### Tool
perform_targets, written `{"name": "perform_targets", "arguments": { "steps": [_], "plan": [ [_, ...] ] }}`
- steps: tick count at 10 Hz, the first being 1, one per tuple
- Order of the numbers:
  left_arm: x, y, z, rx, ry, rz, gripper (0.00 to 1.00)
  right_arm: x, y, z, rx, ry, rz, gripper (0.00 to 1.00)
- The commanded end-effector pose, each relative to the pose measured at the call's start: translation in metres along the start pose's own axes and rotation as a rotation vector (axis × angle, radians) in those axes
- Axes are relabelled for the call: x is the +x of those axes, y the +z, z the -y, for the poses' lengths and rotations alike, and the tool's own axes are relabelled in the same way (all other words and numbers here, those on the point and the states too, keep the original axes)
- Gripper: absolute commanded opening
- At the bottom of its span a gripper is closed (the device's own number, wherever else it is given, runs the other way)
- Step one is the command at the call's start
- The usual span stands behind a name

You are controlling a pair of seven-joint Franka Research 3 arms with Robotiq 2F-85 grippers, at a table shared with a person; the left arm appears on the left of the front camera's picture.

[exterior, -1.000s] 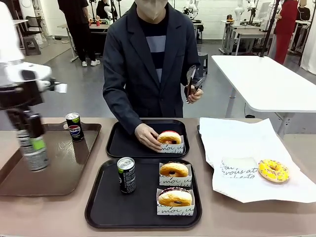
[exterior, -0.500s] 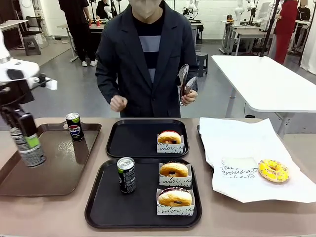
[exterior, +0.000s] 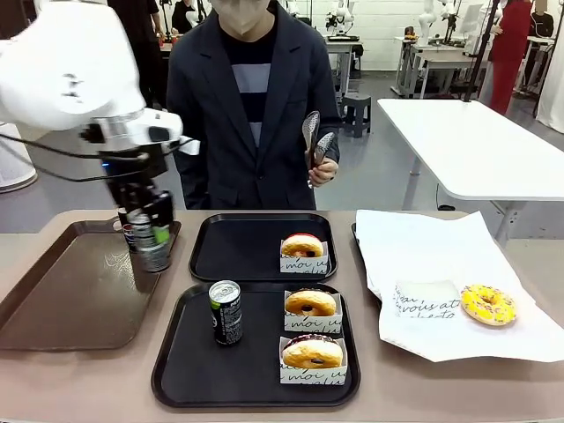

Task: Set up donuts and drinks on trays.
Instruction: Pick up one Pepsi coke from the Handle tray and place it on the Flat Tray without a Pepsi coke.

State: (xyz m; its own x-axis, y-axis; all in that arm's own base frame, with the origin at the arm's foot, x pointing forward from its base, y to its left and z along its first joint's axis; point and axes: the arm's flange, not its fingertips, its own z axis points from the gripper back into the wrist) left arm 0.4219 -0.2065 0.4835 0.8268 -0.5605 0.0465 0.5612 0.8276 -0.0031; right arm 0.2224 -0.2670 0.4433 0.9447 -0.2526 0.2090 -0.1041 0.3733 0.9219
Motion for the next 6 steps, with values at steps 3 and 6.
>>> {"name": "perform_targets", "arguments": {
  "steps": [3,6],
  "plan": [
    [0.052,-0.004,0.007,0.02,0.069,-0.003,0.59,0.002,0.001,0.0,0.022,0.021,0.013,1.0],
    [0.042,-0.012,0.007,-0.007,0.031,-0.005,0.59,0.002,0.001,0.0,0.022,0.021,0.013,1.0]
  ]
}}
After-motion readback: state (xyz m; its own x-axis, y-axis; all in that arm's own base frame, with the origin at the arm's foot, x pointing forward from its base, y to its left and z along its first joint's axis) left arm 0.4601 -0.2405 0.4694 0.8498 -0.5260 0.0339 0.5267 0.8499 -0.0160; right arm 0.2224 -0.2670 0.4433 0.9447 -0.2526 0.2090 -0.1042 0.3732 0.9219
